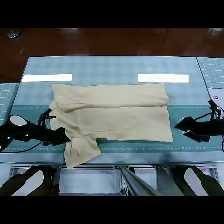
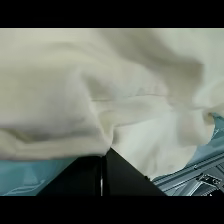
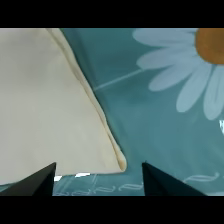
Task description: Fold the shirts.
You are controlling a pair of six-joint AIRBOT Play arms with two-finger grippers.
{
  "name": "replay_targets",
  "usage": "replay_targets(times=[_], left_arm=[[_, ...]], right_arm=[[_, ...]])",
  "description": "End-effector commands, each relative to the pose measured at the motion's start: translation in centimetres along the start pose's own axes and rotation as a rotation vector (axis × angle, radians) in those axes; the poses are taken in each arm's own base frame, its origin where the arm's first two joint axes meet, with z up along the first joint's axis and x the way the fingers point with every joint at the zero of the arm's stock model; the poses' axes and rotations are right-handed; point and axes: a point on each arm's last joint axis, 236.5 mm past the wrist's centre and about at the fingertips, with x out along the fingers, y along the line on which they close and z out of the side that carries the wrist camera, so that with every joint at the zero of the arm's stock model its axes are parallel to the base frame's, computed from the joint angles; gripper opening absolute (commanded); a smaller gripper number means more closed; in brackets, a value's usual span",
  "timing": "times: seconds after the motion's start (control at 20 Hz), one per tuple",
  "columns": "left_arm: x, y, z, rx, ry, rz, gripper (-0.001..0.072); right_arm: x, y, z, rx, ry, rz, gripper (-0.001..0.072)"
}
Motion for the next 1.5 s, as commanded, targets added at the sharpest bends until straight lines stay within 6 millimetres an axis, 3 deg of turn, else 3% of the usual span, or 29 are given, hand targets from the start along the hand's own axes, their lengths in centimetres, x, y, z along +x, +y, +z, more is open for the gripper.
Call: replay_targets(times=[0.0, 0.2, 0.35, 0.75, 1.0, 1.1, 1.25, 1.35, 1.45], left_arm=[[0.0, -1.0, -0.2, -0.002, 0.010, -0.039, 0.0017], [0.0, -1.0, -0.2, -0.002, 0.009, -0.039, 0.0017], [0.0, -1.1, -0.5, -0.001, 0.021, -0.043, 0.0017], [0.0, -1.1, -0.1, -0.003, 0.008, -0.043, 0.0017], [0.0, -1.1, 0.1, -0.004, -0.002, -0.043, 0.0017], [0.0, -1.1, 0.1, -0.004, -0.003, -0.042, 0.0017], [0.0, -1.1, 0.1, -0.004, -0.003, -0.042, 0.0018], [0.0, -1.0, 0.3, -0.005, -0.010, -0.040, 0.0017], [0.0, -0.9, 0.5, -0.005, -0.020, -0.037, 0.0017]], right_arm=[[1.1, -1.2, -2.6, 0.021, 0.109, -0.043, 0.0627], [3.5, -0.2, -4.8, -0.072, 0.255, -0.076, 0.0627], [4.8, 0.7, -3.7, -0.129, 0.210, -0.085, 0.0627], [5.3, 3.2, -1.2, -0.084, 0.098, 0.010, 0.0626], [5.3, 3.3, -1.2, -0.077, 0.095, 0.013, 0.0625], [5.1, 2.9, -1.3, -0.098, 0.107, -0.007, 0.0625], [2.5, 0.2, -0.3, -0.193, 0.125, -0.170, 0.0625], [1.9, -1.6, -1.3, -0.187, 0.179, -0.244, 0.0624], [2.9, -2.1, -2.8, -0.168, 0.218, -0.237, 0.0617]])
